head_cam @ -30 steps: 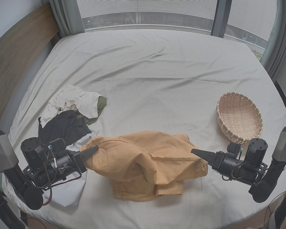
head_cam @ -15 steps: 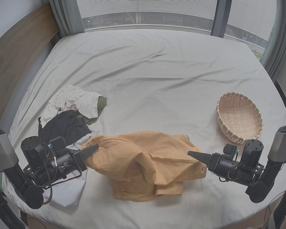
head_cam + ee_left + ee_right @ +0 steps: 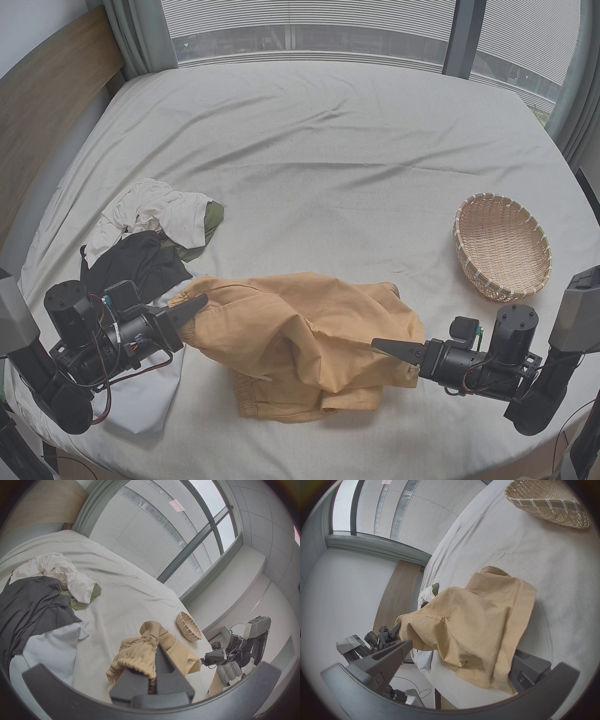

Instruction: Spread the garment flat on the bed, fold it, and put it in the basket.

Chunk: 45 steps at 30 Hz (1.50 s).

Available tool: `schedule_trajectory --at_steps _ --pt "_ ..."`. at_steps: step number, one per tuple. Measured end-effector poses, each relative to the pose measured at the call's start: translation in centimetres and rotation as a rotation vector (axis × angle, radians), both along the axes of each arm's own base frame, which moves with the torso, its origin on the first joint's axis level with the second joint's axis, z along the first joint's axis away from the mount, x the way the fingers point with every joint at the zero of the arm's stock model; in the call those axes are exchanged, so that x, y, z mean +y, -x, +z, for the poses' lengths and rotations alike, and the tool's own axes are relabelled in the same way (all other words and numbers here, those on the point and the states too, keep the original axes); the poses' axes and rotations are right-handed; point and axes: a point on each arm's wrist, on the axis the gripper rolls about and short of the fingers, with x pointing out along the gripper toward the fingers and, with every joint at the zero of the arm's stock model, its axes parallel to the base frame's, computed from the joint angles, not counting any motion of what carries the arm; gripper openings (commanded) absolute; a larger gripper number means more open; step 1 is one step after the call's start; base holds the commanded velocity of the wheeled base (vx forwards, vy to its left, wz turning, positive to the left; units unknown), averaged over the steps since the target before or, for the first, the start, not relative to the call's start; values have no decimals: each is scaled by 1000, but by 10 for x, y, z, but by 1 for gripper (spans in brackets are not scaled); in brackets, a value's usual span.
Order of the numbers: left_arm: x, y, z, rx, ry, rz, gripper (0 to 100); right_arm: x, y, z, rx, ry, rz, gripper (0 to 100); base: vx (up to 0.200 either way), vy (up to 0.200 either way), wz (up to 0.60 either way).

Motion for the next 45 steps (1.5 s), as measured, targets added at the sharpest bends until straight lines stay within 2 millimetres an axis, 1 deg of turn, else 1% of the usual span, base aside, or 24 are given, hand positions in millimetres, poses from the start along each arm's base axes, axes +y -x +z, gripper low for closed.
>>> schedule_trajectory --at_steps 4,11,13,16,22,27,35,43,44,45 --pt "0 0 0 -1 0 0 0 1 0 8 -27 -18 4 100 0 0 0" --pt "0 -1 0 0 0 3 0 -2 6 38 -100 -104 63 100 0 0 0" --pt "1 -1 0 1 0 3 0 -3 7 43 -116 -112 64 100 0 0 0" --pt "1 -1 0 0 0 6 0 -6 7 44 -125 -107 56 100 0 0 0" --pt "1 -2 -1 1 -1 6 0 -10 9 36 -129 -58 54 100 0 0 0" --pt "0 -2 -1 0 -1 4 0 -8 7 24 -119 -7 67 100 0 0 0" --pt "1 -2 0 -1 -1 6 0 -2 -2 -3 -105 87 94 100 0 0 0" --pt "1 -2 0 -1 0 6 0 3 -10 -13 -92 100 96 100 0 0 0" --pt "1 -2 0 -1 0 7 0 3 -10 -14 -91 101 96 0 0 0 0" --pt "1 -2 -1 -1 0 7 0 3 -10 -14 -91 101 95 0 0 0 0"
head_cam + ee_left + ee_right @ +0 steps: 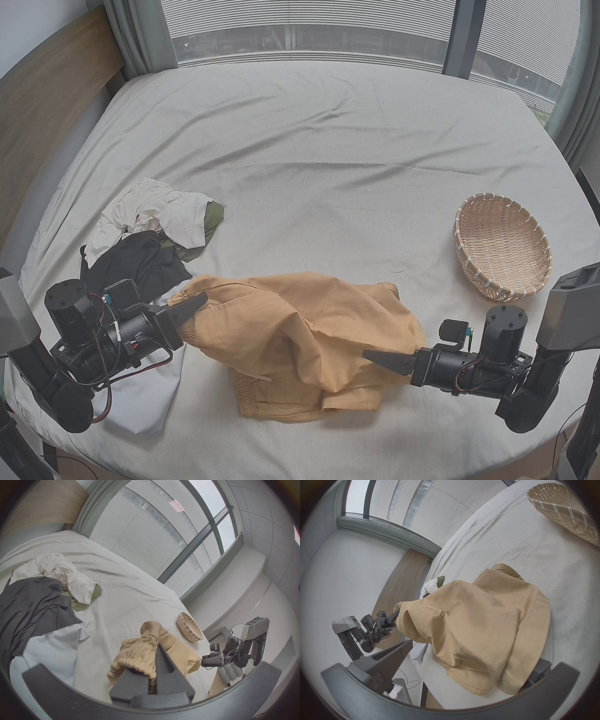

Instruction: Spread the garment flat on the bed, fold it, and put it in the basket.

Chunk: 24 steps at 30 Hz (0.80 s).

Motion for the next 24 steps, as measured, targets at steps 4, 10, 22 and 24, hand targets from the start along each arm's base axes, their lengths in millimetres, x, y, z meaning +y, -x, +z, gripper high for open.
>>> schedule_trajectory --at_steps 4,10,22,24 --pt "0 0 0 0 0 1 0 -3 2 1 2 1 -8 0 0 0 0" --pt "5 -2 0 1 0 19 0 -8 11 7 2 -1 -6 0 0 0 0" --pt "8 -4 -3 9 -2 32 0 -13 19 15 -7 -8 5 100 0 0 0" --pt "8 -4 -3 9 -2 31 0 -12 19 16 -10 -9 10 100 0 0 0"
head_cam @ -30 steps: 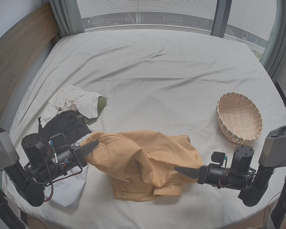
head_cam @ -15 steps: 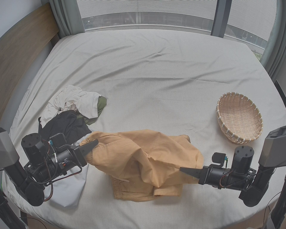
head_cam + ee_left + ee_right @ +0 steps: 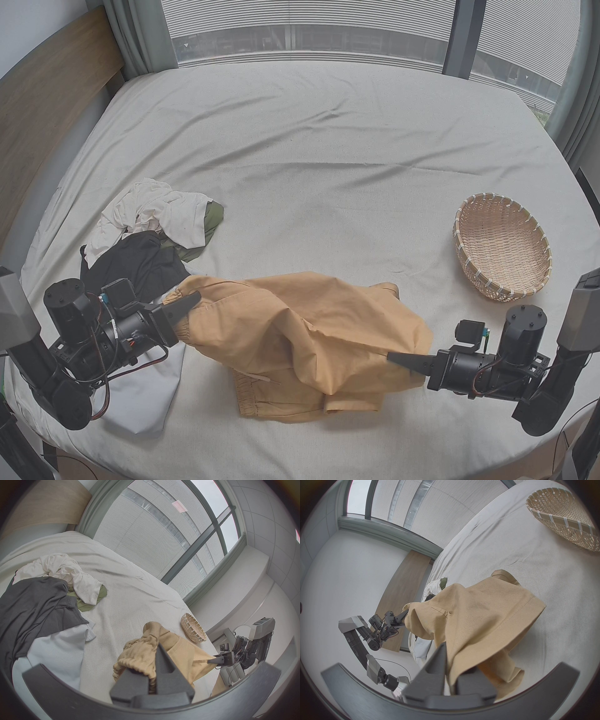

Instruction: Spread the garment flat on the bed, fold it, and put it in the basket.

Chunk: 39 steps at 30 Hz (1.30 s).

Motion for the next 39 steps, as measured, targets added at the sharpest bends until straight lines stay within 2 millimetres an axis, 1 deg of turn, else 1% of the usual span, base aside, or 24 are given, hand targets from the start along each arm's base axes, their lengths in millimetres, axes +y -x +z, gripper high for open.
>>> schedule_trajectory --at_steps 5,11,12,20,28,34,39 --pt "0 0 0 1 0 0 0 4 3 -2 8 4 19 100 0 0 0" --pt "0 0 0 -2 0 0 0 8 5 -8 31 20 38 100 0 0 0" --pt "0 -1 0 -2 1 0 0 8 6 -9 29 25 40 0 0 0 0" --pt "0 -1 1 -4 1 1 0 8 6 -15 17 61 51 0 0 0 0" --pt "0 0 1 -3 3 0 0 5 2 -12 3 53 31 0 0 0 0" --pt "-3 4 7 -17 17 -18 0 -2 1 2 -45 27 6 0 0 0 0" --pt "-8 12 20 -52 47 -68 0 -9 4 24 -115 -16 -20 0 0 0 0"
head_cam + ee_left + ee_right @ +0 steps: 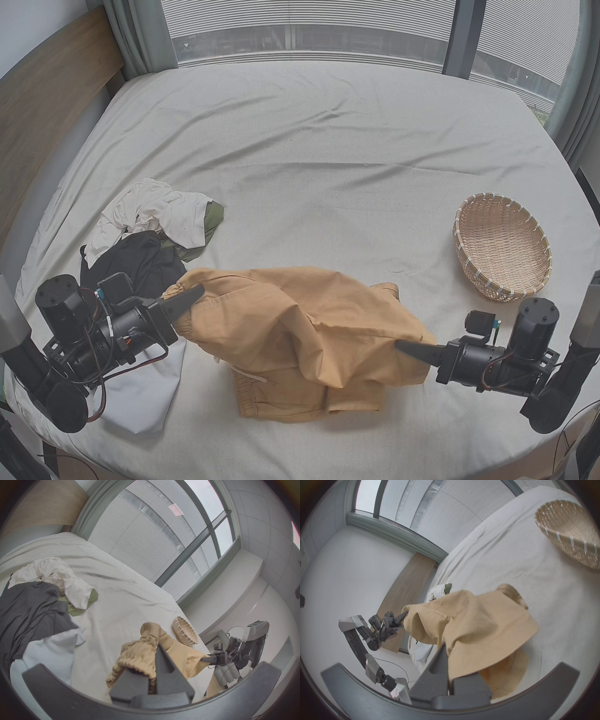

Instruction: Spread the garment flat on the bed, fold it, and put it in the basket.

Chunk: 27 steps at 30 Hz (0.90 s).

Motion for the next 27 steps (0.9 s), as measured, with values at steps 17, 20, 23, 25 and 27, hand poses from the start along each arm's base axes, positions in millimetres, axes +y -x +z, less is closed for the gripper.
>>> schedule_trajectory --at_steps 17,20,23,25,27 --pt "11 17 73 -216 157 -82 0 -30 -3 80 -300 -158 -111 0 0 0 0" --pt "16 16 78 -240 159 -61 0 -35 -7 87 -332 -165 -135 0 0 0 0" --pt "21 14 80 -249 159 -43 0 -41 -10 93 -360 -170 -163 0 0 0 0" --pt "22 14 80 -249 158 -39 0 -45 -12 95 -372 -171 -178 0 0 0 0" --pt "22 13 80 -248 157 -37 0 -48 -13 97 -381 -171 -192 0 0 0 0"
